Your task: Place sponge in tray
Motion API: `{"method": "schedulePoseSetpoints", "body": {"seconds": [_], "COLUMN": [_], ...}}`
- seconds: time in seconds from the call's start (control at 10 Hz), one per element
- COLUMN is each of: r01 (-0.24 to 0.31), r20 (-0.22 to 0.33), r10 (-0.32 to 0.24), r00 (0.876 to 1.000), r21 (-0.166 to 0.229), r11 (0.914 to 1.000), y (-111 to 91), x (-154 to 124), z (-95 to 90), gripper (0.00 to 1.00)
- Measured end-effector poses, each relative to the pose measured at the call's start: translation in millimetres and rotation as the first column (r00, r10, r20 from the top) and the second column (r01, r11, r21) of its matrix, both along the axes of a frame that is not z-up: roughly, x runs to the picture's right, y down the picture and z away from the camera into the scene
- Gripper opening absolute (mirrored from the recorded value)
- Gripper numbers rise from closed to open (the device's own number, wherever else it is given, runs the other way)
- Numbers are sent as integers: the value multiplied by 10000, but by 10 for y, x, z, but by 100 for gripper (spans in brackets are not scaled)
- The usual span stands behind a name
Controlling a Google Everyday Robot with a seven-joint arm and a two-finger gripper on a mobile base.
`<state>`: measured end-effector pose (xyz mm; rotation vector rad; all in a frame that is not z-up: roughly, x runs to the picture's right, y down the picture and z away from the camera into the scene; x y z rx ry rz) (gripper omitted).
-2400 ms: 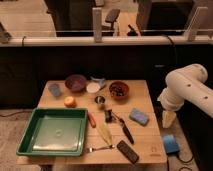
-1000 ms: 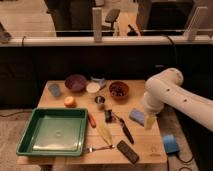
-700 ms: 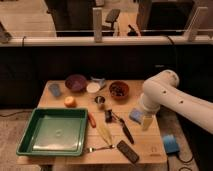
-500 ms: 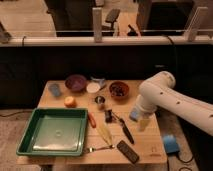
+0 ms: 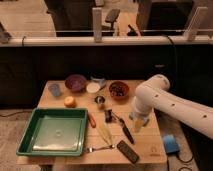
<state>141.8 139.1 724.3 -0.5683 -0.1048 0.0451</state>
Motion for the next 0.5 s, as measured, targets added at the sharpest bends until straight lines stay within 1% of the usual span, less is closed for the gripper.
{"method": "schedulePoseSetpoints", "body": {"seconds": [0.2,0.4,0.5], "r01": [-105,-358,-472], "r20": [79,120,170], "r10": [105,358,472], "r00": [9999,9993,9987], "r21": [1,-8,-11], "r11": [9999,9994,9989], "y": [32,68,90], "x": [-75,-149,-233], "z": [56,107,143], "gripper": [80,80,80]}}
